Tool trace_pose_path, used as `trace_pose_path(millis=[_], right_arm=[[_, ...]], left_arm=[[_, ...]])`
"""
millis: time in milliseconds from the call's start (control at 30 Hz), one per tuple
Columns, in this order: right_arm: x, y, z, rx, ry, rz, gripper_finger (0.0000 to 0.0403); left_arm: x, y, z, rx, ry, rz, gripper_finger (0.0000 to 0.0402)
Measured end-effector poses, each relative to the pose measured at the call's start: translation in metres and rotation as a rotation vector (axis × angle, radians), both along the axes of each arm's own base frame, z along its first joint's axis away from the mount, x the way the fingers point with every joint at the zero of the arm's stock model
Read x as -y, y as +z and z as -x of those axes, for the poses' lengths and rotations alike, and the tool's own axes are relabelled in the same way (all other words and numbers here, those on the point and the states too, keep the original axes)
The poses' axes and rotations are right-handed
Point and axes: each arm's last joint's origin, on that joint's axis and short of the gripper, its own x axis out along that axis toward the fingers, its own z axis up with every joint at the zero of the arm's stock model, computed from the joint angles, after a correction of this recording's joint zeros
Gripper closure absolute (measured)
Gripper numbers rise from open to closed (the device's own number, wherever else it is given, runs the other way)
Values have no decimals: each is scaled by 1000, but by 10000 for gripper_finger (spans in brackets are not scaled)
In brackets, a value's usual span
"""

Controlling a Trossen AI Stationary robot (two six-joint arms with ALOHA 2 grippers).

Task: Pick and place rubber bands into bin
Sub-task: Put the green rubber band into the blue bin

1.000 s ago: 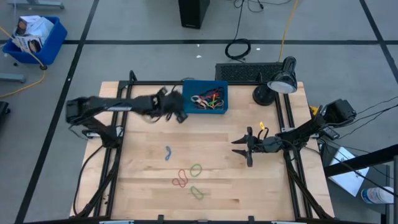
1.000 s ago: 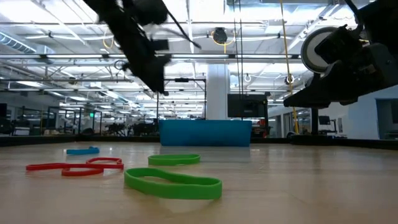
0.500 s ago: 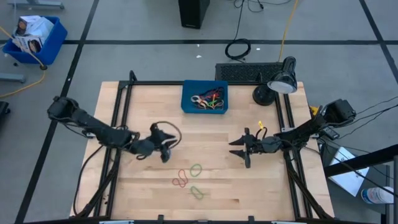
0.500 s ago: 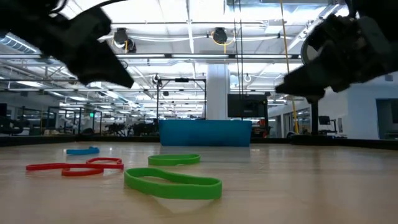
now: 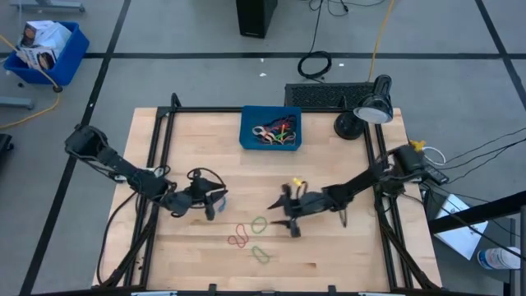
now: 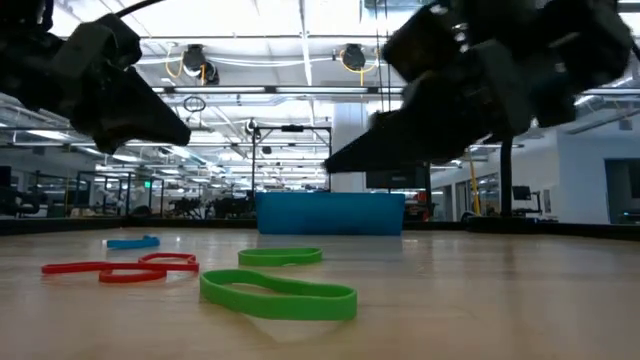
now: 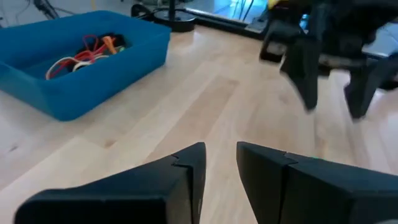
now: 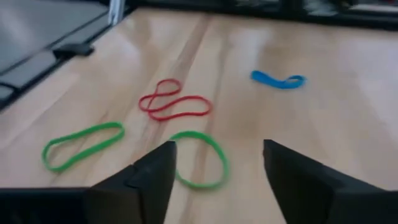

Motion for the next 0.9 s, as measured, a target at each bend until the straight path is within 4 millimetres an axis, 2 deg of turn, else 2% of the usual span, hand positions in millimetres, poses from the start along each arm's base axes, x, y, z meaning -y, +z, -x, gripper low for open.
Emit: trace_pose_path(millis=[100,200,333,433,567,833,900], right_arm=[[-7,-7,-23,-60,68,54,139],[-13,-16,-41,-138,130,135,123],[-15,-27,-56,-219,153,196,123],[-11,-31,-60,-239,147,205,140],[-2,-38,-56,-274,137,201,194],[21,-54,-43,-374,115,86,348],[24,-52,-40,-383,100,79,383]], left_arm=[[2,0,1,0,-10,-2,305],[4,0,2,0,-23,0,305],[6,0,3,-1,-34,-1,305],[7,0,3,0,-38,0,304],[7,0,3,-1,-37,0,304],[7,0,3,-2,-36,2,304],[7,0,3,-2,-35,5,304]])
